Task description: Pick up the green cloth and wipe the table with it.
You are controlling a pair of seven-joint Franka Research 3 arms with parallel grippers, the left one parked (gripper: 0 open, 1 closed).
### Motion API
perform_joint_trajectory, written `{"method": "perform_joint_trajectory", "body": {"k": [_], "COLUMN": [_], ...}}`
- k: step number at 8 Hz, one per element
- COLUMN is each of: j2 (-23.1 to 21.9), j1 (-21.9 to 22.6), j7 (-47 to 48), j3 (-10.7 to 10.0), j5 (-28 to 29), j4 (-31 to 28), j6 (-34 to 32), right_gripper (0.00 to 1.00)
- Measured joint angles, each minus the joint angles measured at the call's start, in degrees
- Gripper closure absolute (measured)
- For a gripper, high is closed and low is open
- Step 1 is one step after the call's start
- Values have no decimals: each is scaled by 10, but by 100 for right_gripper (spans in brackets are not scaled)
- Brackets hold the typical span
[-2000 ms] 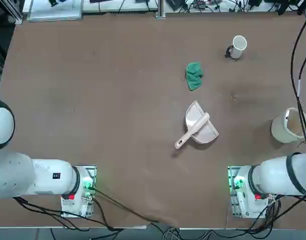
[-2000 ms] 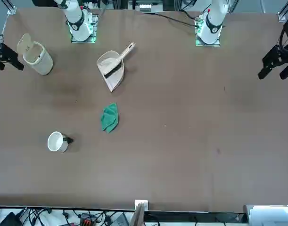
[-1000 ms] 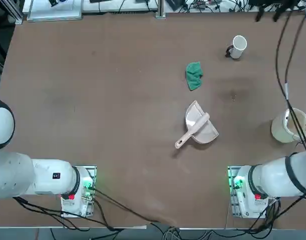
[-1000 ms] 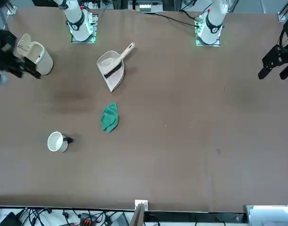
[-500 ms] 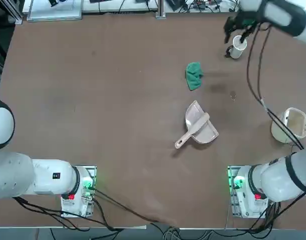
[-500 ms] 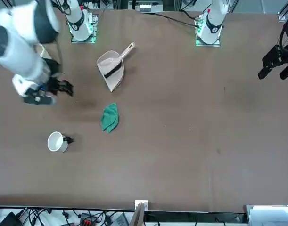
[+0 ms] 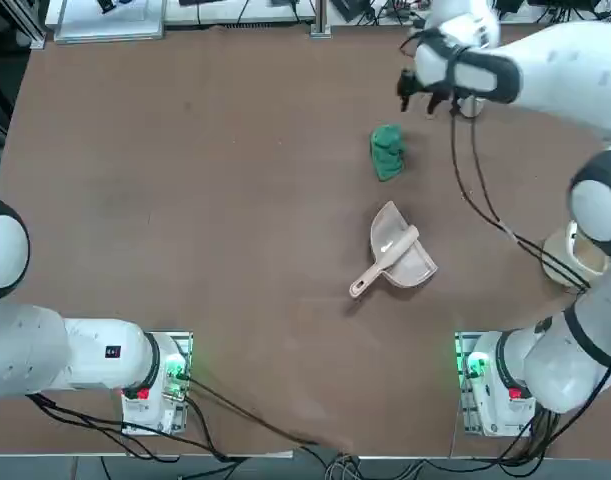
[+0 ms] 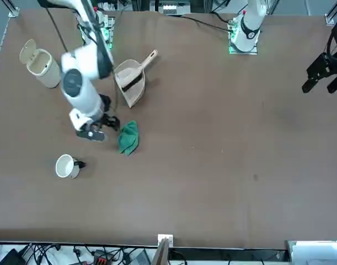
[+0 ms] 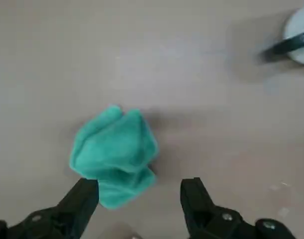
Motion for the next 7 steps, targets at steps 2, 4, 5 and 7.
{"method": "perform_joint_trajectory", "body": {"k": [2,4,5,7], "j2": [55,104,129,168], "j1": [19,20,20,23], "j7": [30,50,56,64], "j3": [0,-2,-3,-2], "j5": [0,0,0,0], "j4": [17,51,69,82], "j6": [32,37,47,82], "right_gripper": [0,0,0,0]}}
